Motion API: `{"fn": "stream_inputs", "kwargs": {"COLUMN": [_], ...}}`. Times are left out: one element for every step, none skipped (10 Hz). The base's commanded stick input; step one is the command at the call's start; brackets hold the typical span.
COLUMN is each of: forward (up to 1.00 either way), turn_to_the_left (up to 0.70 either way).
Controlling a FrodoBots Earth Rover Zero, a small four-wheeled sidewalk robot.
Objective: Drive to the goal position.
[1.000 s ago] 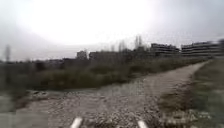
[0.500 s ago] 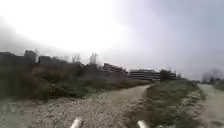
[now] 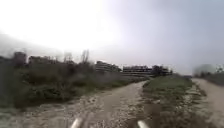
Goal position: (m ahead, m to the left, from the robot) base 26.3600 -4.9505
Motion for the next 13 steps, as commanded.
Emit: {"fn": "stream_inputs", "kwargs": {"forward": [0.7,0.7,0.7,0.7,0.7,0.7,0.7,0.7,0.7,0.7,0.7,0.7,0.7], "turn_to_the_left": [0.0,0.0,0.0,0.0,0.0,0.0,0.0,0.0,0.0,0.0,0.0,0.0,0.0]}}
